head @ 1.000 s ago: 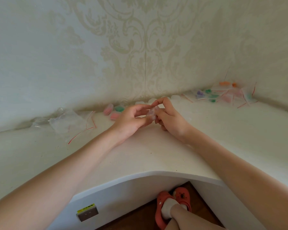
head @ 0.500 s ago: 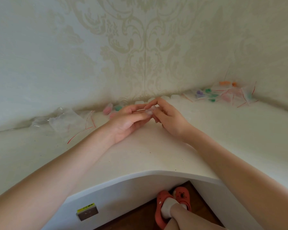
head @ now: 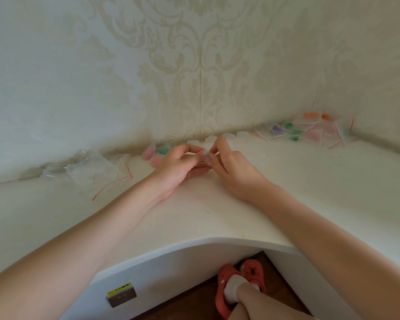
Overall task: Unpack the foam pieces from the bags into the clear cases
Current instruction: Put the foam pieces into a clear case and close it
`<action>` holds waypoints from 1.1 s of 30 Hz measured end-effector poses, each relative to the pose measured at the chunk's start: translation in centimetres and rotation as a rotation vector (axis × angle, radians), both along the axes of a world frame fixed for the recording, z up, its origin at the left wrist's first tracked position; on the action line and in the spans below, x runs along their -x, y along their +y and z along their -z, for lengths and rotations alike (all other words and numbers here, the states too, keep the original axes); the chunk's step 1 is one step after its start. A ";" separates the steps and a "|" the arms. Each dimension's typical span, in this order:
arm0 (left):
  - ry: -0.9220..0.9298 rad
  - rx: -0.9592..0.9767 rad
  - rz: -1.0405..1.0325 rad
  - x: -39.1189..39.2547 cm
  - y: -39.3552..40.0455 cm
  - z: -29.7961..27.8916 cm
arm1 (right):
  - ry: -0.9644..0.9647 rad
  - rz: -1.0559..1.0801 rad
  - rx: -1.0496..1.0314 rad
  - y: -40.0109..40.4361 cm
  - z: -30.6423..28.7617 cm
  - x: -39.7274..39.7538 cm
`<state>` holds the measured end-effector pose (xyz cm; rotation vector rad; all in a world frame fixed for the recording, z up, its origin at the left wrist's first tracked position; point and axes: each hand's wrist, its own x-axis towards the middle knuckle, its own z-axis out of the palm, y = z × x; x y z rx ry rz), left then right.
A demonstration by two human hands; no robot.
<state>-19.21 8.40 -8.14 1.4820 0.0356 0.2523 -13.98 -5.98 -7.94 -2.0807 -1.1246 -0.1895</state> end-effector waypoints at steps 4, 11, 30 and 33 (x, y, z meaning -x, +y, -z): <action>0.014 -0.149 0.095 0.3 -0.6 0.3 | -0.008 0.102 0.051 -0.4 -0.2 -0.9; 0.037 0.092 -0.113 0.2 -0.4 0.0 | 0.039 -0.022 -0.053 -0.4 -0.2 -0.3; 0.018 -0.067 -0.210 0.5 -0.6 -0.3 | 0.351 -0.068 -0.156 0.3 -0.3 -0.1; 0.027 -0.085 -0.219 0.5 -0.5 -0.3 | 0.371 -0.046 -0.171 0.5 -0.2 -0.2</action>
